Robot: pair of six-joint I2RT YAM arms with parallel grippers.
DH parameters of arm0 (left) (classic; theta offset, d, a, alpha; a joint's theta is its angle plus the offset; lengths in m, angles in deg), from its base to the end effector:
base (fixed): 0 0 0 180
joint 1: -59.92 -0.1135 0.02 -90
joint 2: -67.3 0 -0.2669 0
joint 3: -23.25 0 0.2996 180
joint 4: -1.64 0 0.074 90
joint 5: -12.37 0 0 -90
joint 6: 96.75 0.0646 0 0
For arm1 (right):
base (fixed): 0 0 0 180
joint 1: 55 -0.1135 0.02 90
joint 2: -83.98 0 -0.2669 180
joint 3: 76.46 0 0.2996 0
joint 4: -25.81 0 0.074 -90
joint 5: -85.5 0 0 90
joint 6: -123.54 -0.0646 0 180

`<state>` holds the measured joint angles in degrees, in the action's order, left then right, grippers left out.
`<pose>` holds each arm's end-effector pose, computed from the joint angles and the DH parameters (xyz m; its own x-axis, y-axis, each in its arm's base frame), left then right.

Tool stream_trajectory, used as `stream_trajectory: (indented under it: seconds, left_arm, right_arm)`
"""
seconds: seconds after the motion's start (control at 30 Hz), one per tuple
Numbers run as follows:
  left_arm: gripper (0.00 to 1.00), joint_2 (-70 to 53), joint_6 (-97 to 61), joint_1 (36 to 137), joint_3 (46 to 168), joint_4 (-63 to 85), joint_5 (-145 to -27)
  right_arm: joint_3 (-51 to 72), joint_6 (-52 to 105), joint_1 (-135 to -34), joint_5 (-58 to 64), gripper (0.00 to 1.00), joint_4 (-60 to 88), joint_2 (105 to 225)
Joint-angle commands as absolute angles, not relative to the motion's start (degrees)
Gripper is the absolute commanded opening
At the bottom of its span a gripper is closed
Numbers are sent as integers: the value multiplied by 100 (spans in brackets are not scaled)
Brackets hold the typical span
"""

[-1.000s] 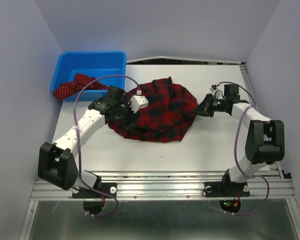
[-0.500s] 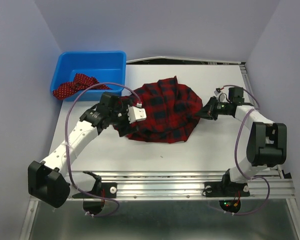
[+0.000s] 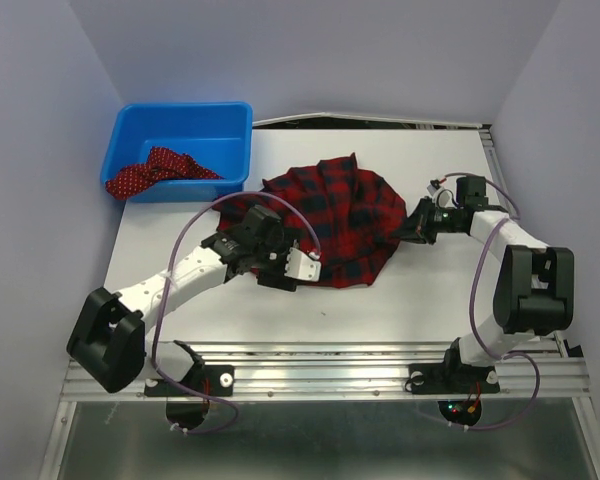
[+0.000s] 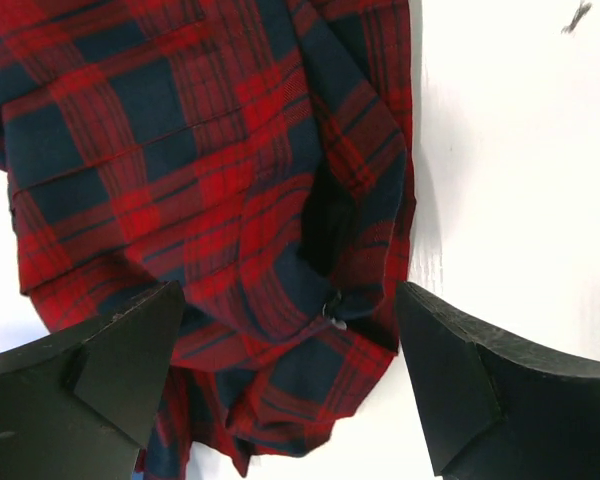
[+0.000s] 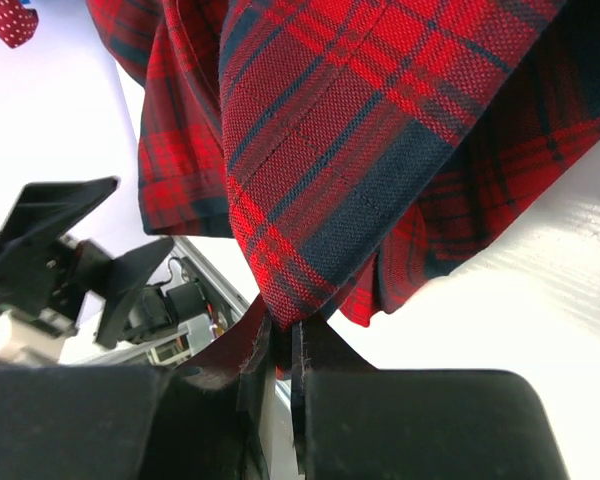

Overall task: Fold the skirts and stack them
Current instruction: Flatten the skirt out

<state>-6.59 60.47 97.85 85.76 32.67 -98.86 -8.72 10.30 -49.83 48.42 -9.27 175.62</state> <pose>0.2528 -0.2267 0.2203 0.5167 0.6869 -0.5111 0.7940 -0.1612 0.5862 0.3629 0.0189 0.1621 -0.9244 0.3225 -0.2037 0.0105 0.5553 0.8316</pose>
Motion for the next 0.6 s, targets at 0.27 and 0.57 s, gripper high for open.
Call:
stream_trajectory:
  seconds: [0.27,0.57]
  left_arm:
    - [71,-969,7147,9965,8279,3085,-9134]
    - [0,-572,5726,9317,9621,2348,-8983]
  right_arm:
    - [-646,1298,-4990,4630,1,-1281,17266]
    - [1633,1536,-3886,4882,1,-2344,17783]
